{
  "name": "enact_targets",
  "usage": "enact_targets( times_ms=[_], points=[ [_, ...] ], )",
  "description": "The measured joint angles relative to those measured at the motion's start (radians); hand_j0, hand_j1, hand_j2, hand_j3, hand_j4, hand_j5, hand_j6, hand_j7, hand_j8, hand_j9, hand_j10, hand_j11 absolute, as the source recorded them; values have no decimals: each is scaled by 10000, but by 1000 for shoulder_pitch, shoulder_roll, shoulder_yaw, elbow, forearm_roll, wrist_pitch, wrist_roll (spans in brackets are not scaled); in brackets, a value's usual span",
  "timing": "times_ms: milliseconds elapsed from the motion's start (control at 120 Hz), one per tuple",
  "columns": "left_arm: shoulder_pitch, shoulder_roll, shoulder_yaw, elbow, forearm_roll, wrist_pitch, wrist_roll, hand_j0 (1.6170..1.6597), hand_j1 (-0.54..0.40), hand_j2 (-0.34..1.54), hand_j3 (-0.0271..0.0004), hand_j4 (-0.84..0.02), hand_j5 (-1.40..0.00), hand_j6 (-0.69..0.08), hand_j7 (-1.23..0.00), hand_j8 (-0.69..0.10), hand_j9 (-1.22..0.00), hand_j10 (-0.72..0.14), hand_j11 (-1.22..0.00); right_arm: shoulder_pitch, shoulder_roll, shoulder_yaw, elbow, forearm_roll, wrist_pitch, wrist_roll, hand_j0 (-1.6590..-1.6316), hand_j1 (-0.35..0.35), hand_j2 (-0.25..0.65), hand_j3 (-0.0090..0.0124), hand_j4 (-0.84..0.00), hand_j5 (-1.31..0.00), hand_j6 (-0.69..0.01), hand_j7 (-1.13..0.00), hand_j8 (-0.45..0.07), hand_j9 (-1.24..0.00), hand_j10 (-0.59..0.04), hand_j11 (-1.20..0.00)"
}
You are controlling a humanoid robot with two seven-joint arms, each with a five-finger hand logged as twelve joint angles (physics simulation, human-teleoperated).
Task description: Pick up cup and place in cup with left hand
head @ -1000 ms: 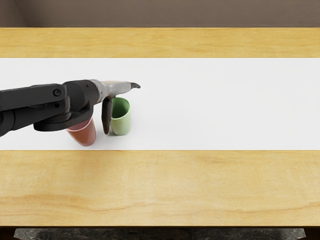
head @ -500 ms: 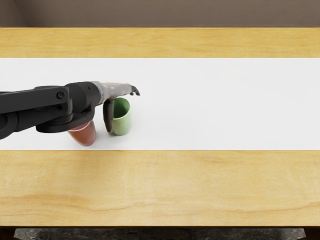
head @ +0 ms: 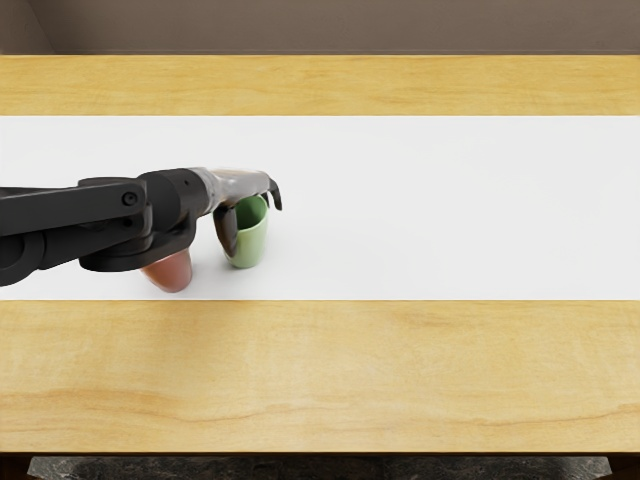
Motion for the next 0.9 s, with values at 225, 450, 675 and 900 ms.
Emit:
enact_targets(
  times_ms=[225, 450, 675, 900],
  points=[
    [-2, 0, -1, -6, 0, 0, 0, 16561, -671, 652, 0, -4114, -5398, -3914, -5418, -3160, -5431, -4081, -5430, 0, 0, 0, 0, 0, 0, 0, -16581, -3205, -48, 0, -240, -309, -240, -309, -239, -309, -238, -309],
    [-14, 0, -10, -31, 0, 1, 0, 16557, -708, 698, 0, -4237, -5567, -3882, -5608, -3126, -5603, -4045, -5626, -1, 0, 0, 0, 0, -1, 0, -16581, -3206, -48, 0, -239, -308, -240, -308, -239, -308, -238, -308],
    [-29, 15, -41, -80, -1, -4, 0, 16558, -682, 675, 0, -4261, -5596, -3861, -5665, -3136, -5640, -4087, -5657, -3, 0, 0, 0, 0, -1, -1, -16581, -3205, -48, 0, -240, -309, -240, -309, -239, -309, -238, -309],
    [-49, 77, -125, -114, -17, -91, 0, 16558, -557, 560, 0, -4291, -5552, -3935, -5615, -3180, -5494, -4338, -5637, -3, 0, 0, 0, 0, -2, -2, -16581, -3205, -48, 0, -240, -309, -240, -309, -239, -309, -238, -309]
  ],
)
